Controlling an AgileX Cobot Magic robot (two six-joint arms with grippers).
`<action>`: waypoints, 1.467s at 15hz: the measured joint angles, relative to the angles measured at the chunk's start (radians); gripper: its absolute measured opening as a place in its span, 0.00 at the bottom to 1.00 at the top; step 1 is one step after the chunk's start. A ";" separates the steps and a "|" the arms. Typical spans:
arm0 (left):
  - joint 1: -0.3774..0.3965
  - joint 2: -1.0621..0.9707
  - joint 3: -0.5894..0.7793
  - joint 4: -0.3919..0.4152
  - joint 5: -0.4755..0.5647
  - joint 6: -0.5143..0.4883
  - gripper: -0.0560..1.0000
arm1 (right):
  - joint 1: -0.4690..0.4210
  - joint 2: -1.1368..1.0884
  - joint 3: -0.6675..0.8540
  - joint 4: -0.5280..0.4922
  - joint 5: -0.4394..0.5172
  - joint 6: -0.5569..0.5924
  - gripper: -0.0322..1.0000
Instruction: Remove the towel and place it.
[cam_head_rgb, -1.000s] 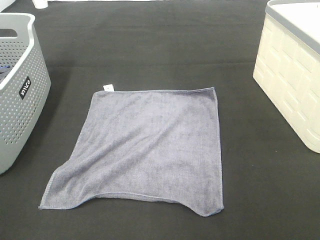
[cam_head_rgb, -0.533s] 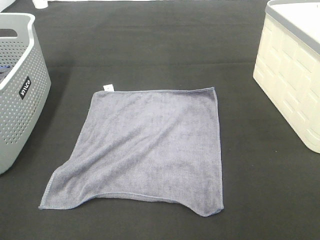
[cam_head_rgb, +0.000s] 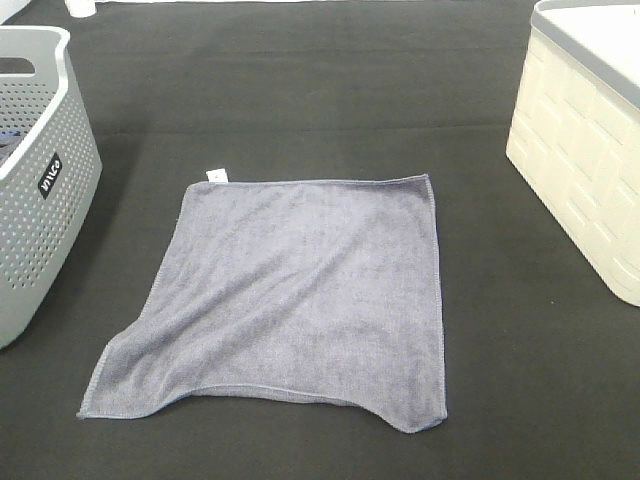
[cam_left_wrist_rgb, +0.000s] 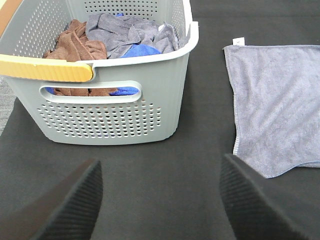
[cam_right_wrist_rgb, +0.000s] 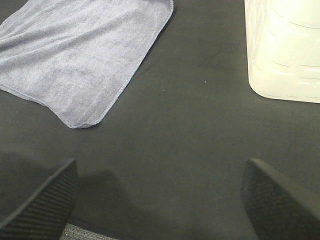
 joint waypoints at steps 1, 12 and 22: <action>0.000 0.000 0.000 0.000 0.000 0.000 0.65 | 0.000 0.000 0.000 0.000 0.000 0.000 0.85; 0.002 0.000 0.000 0.000 0.000 0.000 0.65 | -0.202 0.000 0.000 0.006 0.000 0.000 0.85; 0.002 0.000 0.000 0.000 0.000 0.000 0.65 | -0.267 0.000 0.000 0.015 -0.001 -0.023 0.85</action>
